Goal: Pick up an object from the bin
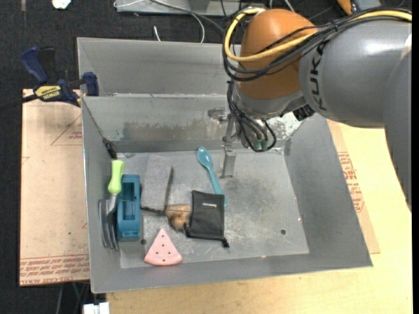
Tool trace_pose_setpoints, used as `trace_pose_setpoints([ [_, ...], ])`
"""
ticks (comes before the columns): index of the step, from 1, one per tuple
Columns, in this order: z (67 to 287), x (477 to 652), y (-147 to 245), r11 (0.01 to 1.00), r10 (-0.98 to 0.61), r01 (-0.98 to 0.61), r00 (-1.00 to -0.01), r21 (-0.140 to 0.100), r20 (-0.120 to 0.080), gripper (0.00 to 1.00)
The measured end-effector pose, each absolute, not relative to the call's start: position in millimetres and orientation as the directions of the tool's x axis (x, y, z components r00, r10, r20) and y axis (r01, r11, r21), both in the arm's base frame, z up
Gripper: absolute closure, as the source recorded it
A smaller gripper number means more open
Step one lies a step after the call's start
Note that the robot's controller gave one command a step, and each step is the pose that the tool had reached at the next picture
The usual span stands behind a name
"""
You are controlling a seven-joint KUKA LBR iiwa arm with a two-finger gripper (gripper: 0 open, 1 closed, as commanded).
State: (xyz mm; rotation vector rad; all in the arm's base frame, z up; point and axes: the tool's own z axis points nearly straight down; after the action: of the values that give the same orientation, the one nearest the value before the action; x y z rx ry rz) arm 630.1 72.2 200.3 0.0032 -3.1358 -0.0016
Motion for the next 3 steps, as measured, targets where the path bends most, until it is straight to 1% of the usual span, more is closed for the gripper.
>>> trace_pose_setpoints([
  [1, 206, 631.6, 72, 1.000, -0.001, -0.001, -1.000, 0.001, -0.002, 0.00],
  [2, 148, 619.8, 94, 0.999, 0.042, 0.042, -0.999, 0.003, -0.006, 0.00],
  [3, 73, 560.0, 64, 0.999, 0.043, 0.043, -0.999, 0.001, -0.003, 0.00],
])
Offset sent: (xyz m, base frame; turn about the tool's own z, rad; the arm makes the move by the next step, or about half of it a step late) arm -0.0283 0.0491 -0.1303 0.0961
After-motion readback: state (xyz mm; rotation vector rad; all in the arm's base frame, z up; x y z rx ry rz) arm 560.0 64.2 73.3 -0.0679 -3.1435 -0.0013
